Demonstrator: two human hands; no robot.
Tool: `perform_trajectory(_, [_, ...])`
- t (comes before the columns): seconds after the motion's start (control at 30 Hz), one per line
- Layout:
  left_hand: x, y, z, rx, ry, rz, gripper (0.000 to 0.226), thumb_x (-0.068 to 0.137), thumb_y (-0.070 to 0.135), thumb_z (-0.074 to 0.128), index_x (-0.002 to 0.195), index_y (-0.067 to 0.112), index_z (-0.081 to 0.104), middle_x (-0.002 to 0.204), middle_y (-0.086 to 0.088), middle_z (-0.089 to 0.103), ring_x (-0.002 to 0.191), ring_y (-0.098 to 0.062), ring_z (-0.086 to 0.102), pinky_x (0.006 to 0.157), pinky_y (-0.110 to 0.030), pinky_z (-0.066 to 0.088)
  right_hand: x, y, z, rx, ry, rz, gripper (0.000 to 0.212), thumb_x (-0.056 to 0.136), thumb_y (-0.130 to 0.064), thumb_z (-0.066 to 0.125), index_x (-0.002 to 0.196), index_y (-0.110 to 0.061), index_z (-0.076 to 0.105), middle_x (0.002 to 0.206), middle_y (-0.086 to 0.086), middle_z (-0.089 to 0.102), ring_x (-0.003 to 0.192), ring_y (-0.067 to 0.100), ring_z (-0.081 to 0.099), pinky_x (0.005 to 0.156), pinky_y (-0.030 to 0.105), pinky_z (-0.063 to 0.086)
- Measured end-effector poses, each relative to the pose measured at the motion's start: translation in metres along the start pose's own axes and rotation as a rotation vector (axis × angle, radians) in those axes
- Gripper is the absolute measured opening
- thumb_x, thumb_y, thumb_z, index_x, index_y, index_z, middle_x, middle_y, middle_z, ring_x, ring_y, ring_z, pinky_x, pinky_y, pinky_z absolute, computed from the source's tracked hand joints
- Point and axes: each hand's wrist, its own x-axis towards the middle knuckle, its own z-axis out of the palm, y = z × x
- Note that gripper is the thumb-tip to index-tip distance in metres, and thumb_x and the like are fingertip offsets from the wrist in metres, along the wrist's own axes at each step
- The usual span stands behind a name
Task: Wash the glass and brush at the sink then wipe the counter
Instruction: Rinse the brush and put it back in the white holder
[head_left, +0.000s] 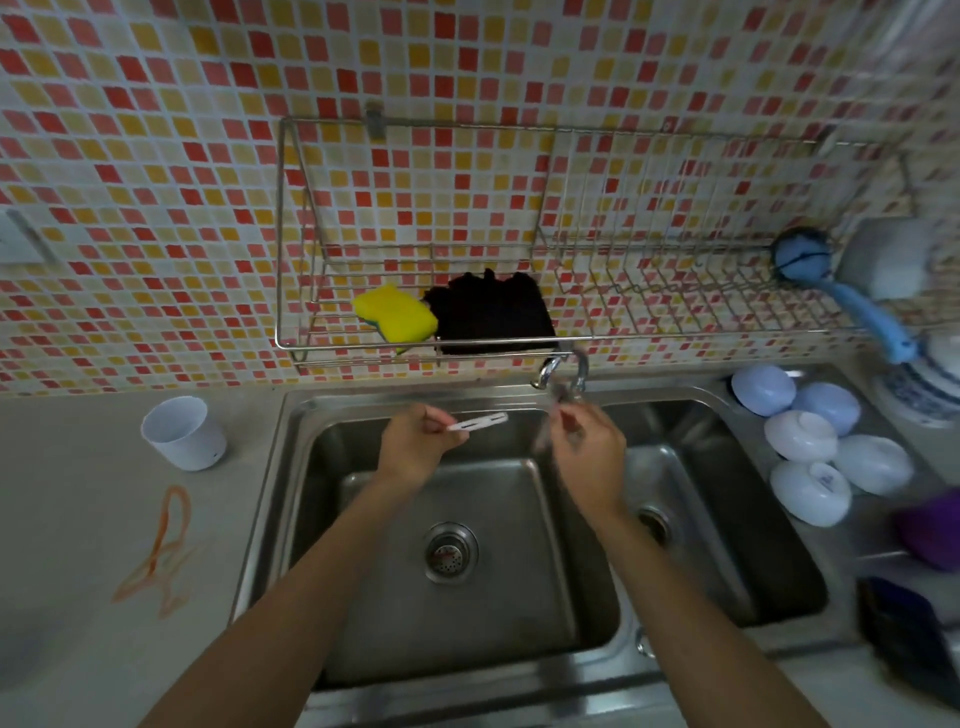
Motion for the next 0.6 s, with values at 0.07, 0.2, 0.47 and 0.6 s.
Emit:
perform_trajectory(0.07, [0.002, -0.001, 0.017, 0.008, -0.001, 0.029, 0.019, 0.078, 0.010, 0.078, 0.092, 0.005, 0.067, 0.085, -0.003, 0.067, 0.077, -0.007, 0.060, 0.058, -0.002, 0.043, 0.005, 0.039, -0.005, -0.080, -0.021, 0.206, 0.011, 0.090, -0.015, 0.062, 0.093, -0.008, 0.070, 0.085, 0.007, 0.069, 0.079, 0.023, 0.065, 0.060, 0.007, 0.035])
perform_trajectory(0.2, [0.006, -0.003, 0.050, -0.056, -0.058, 0.028, 0.018, 0.074, 0.002, 0.079, 0.084, 0.013, 0.070, 0.080, -0.003, 0.068, 0.077, -0.015, 0.062, 0.071, -0.013, 0.050, 0.039, 0.093, 0.003, -0.219, -0.190, 0.439, 0.024, 0.094, -0.028, 0.057, 0.104, -0.008, 0.067, 0.095, 0.012, 0.070, 0.089, 0.028, 0.066, 0.066, 0.020, 0.039])
perform_trajectory(0.47, [0.023, -0.002, 0.083, -0.078, -0.043, 0.082, 0.024, 0.074, 0.001, 0.079, 0.094, 0.012, 0.075, 0.073, 0.003, 0.064, 0.061, 0.002, 0.058, 0.067, -0.012, 0.048, 0.081, 0.123, 0.033, -0.353, -0.325, 0.423, 0.025, 0.097, -0.025, 0.051, 0.103, -0.011, 0.071, 0.103, 0.012, 0.070, 0.095, 0.025, 0.064, 0.063, 0.018, 0.030])
perform_trajectory(0.6, [0.034, 0.000, 0.095, -0.115, -0.020, 0.039, 0.027, 0.072, 0.000, 0.080, 0.083, 0.025, 0.073, 0.073, 0.001, 0.065, 0.070, -0.013, 0.059, 0.075, -0.022, 0.047, 0.085, 0.132, 0.036, -0.412, -0.291, 0.370, 0.026, 0.092, -0.005, 0.051, 0.099, -0.012, 0.075, 0.099, 0.013, 0.071, 0.092, 0.029, 0.066, 0.076, 0.024, 0.046])
